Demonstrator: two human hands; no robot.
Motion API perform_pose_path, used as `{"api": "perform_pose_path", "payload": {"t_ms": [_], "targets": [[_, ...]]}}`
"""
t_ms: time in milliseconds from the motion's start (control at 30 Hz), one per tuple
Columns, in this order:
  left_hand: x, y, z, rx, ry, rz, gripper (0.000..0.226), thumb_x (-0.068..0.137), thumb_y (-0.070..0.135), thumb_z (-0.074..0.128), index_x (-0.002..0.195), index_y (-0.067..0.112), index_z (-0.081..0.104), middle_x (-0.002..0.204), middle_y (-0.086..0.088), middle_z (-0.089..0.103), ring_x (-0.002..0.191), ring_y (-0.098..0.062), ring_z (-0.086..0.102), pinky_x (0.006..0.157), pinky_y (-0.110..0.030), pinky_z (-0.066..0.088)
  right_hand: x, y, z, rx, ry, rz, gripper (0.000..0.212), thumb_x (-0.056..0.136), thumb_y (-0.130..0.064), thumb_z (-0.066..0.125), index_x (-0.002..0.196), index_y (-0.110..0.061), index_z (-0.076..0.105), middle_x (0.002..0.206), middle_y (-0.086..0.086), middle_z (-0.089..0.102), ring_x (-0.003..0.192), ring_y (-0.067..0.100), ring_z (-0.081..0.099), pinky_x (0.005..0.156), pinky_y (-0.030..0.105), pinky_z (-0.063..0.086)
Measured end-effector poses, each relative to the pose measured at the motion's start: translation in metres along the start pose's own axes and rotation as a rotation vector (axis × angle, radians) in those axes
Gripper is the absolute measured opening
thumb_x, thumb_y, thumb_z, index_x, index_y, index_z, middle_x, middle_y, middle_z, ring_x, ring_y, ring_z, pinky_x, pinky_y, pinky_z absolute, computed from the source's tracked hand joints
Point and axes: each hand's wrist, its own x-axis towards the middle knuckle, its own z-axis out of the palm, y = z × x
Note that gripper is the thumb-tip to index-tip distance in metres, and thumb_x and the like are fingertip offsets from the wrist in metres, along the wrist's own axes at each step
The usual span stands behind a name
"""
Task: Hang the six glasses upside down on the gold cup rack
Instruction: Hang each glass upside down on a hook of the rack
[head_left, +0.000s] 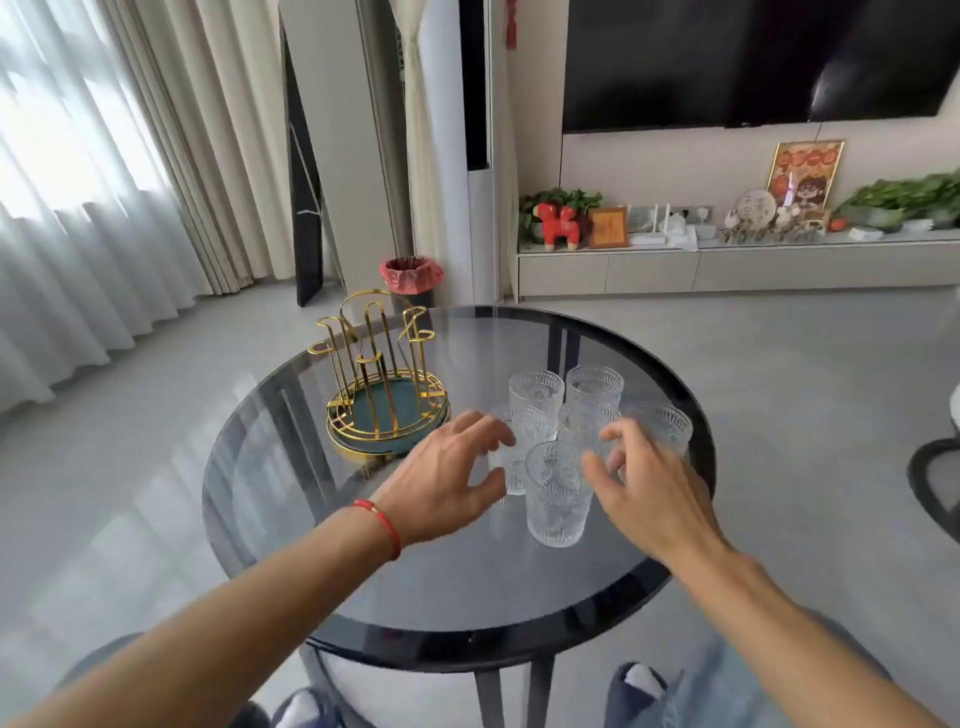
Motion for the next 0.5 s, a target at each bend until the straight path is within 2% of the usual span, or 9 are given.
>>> {"api": "perform_pose_path", "payload": {"t_ms": [33, 100, 167, 200, 333, 433, 500], "targets": [[-0.005, 0.0, 0.008, -0.03, 0.003, -0.014, 0.033, 0.093, 0.021, 0.067, 0.126, 0.019, 0.061, 0.117, -0.001, 0.061, 0.1, -0.015, 0.061, 0.09, -0.04, 0.057, -0.005, 0.01, 0.006, 0.088, -0.029, 0.059, 0.061, 0.083, -0.072, 0.045, 0.124, -0.028, 0.054, 0.099, -0.013, 0.065, 0.084, 0.011, 0.065, 0.068, 0.032, 0.044], [-0.013, 0.002, 0.022, -0.075, 0.048, -0.059, 0.035, 0.091, 0.022, 0.069, 0.125, 0.02, 0.06, 0.116, 0.001, 0.061, 0.094, -0.014, 0.06, 0.084, -0.041, 0.058, -0.011, 0.022, 0.018, 0.294, -0.225, 0.177, 0.084, 0.071, -0.08, 0.059, 0.137, -0.032, 0.043, 0.119, -0.012, 0.061, 0.102, 0.006, 0.063, 0.081, 0.028, 0.047], [-0.02, 0.005, 0.039, -0.118, 0.093, -0.142, 0.033, 0.091, 0.025, 0.071, 0.122, 0.021, 0.061, 0.112, 0.004, 0.062, 0.091, -0.016, 0.062, 0.08, -0.043, 0.058, -0.015, 0.024, 0.029, 0.287, -0.402, 0.182, 0.102, 0.063, -0.08, 0.074, 0.145, -0.037, 0.031, 0.133, -0.016, 0.051, 0.118, 0.008, 0.057, 0.089, 0.03, 0.046], [-0.022, 0.005, 0.046, -0.166, 0.116, -0.193, 0.033, 0.091, 0.027, 0.072, 0.121, 0.021, 0.061, 0.11, 0.005, 0.063, 0.09, -0.016, 0.063, 0.079, -0.043, 0.059, -0.014, 0.022, 0.035, 0.276, -0.421, 0.18, 0.104, 0.062, -0.077, 0.079, 0.145, -0.038, 0.031, 0.135, -0.017, 0.05, 0.122, 0.008, 0.055, 0.091, 0.031, 0.045], [-0.023, 0.007, 0.059, -0.367, 0.051, -0.304, 0.056, 0.091, 0.041, 0.076, 0.136, 0.024, 0.049, 0.12, 0.005, 0.061, 0.096, -0.012, 0.066, 0.084, -0.041, 0.06, -0.013, 0.011, 0.05, 0.383, -0.338, 0.196, 0.096, 0.071, -0.06, 0.086, 0.146, -0.031, 0.034, 0.144, -0.011, 0.057, 0.132, 0.014, 0.056, 0.099, 0.033, 0.046], [-0.019, 0.008, 0.059, -0.484, 0.026, -0.365, 0.076, 0.088, 0.045, 0.08, 0.149, 0.024, 0.039, 0.128, 0.006, 0.056, 0.105, -0.009, 0.065, 0.091, -0.041, 0.06, -0.015, -0.001, 0.048, 0.247, -0.275, 0.137, 0.083, 0.073, -0.056, 0.084, 0.138, -0.026, 0.041, 0.136, -0.006, 0.063, 0.124, 0.021, 0.061, 0.091, 0.035, 0.05], [-0.02, 0.009, 0.058, -0.496, 0.009, -0.353, 0.089, 0.084, 0.045, 0.084, 0.154, 0.025, 0.033, 0.132, 0.006, 0.052, 0.111, -0.01, 0.061, 0.095, -0.04, 0.058, -0.022, -0.009, 0.046, 0.199, -0.239, 0.057, 0.076, 0.069, -0.053, 0.081, 0.132, -0.03, 0.045, 0.132, -0.008, 0.064, 0.119, 0.019, 0.062, 0.089, 0.036, 0.053]]}}
